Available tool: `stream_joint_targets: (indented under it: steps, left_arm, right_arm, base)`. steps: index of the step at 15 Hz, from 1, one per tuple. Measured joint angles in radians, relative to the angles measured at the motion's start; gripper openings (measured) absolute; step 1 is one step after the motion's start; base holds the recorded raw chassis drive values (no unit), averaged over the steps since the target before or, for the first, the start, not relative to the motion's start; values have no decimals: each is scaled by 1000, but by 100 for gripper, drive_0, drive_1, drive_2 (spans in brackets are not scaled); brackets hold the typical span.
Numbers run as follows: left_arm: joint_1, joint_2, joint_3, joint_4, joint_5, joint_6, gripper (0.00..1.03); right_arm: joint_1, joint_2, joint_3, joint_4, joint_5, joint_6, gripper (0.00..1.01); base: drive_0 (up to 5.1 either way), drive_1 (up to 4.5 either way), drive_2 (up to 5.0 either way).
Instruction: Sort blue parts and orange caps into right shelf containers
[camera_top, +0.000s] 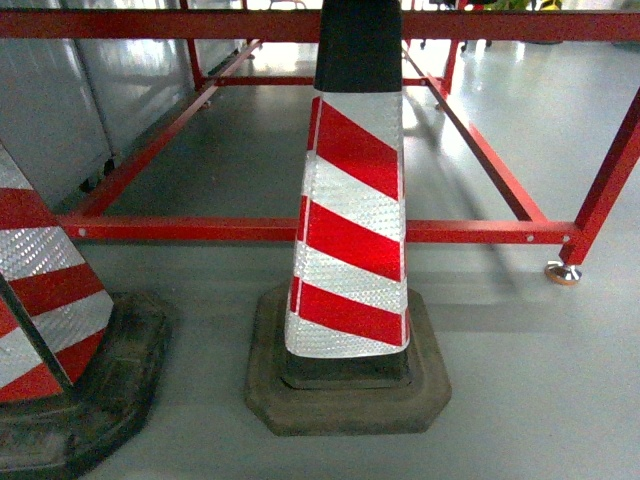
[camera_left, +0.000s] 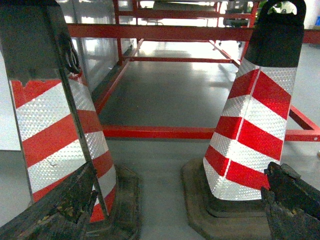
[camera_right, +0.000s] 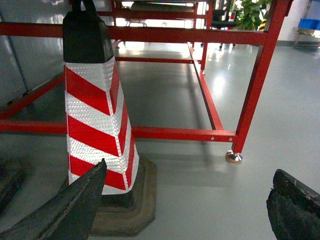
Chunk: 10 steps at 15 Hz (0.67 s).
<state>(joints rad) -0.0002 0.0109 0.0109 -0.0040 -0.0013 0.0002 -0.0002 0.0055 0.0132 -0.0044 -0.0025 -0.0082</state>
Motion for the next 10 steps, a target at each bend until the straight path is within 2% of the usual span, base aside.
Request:
stream_joint_targets:
  steps: [10]
  left_arm:
    - [0, 0, 0, 0, 0, 0, 98]
  right_arm:
    - [0, 0, 0, 0, 0, 0, 98]
  base:
    - [0, 0, 0]
